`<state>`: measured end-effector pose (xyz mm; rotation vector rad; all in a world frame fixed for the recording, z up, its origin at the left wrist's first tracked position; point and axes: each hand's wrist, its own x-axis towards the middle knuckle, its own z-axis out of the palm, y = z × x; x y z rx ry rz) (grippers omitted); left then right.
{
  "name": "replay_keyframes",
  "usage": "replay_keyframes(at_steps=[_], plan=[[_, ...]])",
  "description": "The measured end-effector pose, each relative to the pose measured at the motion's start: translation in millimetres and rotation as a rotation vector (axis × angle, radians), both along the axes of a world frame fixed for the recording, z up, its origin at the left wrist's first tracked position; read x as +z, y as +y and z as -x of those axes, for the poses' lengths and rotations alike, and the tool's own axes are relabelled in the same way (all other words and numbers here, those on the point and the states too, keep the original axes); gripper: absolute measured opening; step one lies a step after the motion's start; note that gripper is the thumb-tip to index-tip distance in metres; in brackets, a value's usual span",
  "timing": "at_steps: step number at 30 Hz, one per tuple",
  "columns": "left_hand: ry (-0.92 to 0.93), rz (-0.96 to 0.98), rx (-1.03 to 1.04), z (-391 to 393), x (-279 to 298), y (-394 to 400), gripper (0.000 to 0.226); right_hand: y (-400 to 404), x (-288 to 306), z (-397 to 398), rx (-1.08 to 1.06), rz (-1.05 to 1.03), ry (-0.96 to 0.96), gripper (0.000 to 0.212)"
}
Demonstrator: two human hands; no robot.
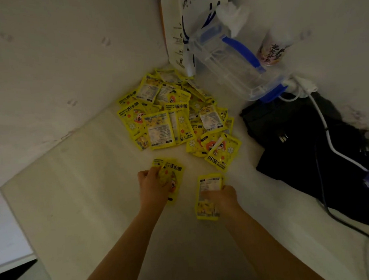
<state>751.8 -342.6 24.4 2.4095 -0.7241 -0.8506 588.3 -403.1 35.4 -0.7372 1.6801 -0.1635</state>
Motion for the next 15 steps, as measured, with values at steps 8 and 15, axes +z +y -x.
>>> replay_keyframes(at_steps=[8,15], plan=[[0.305,0.218,0.395,-32,17,-16,0.079,-29,21,22,-0.067,0.094,-0.119,0.021],[0.307,0.206,0.386,-63,23,-72,0.03,-88,16,27,-0.13,0.157,-0.08,0.026]])
